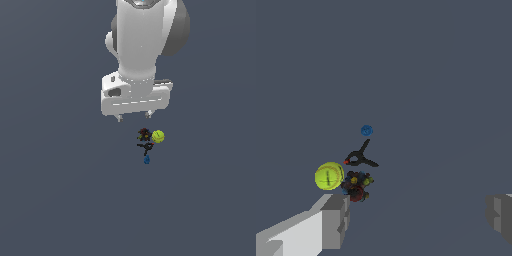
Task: Pick up a designated object from a clutter of objects.
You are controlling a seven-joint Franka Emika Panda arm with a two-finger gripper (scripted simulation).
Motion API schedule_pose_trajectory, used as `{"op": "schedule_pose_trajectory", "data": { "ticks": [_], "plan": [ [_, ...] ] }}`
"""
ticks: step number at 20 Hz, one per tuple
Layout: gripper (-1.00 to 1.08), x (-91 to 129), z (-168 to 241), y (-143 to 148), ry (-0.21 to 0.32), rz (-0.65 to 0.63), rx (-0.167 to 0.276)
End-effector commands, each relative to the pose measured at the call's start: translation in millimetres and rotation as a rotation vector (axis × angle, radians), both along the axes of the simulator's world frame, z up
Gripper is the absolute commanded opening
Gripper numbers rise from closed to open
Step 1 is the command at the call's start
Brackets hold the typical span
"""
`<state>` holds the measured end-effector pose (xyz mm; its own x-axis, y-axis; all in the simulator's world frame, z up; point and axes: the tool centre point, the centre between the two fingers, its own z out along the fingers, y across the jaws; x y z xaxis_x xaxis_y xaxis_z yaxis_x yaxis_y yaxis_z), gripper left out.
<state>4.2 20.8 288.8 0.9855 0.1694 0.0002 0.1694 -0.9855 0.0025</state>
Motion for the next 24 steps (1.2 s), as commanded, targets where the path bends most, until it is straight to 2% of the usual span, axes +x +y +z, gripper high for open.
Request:
{"op": "schedule_pose_trajectory", "data": {
  "ticks": [1,12,24],
  "plan": [
    [1.0,-2,-9,2,0.001,0.047,-0.004],
    [1.0,-17,-64,16,0.005,0.359,-0.022],
    [1.0,-46,-124,34,0.012,0.738,-0.029]
  ]
}}
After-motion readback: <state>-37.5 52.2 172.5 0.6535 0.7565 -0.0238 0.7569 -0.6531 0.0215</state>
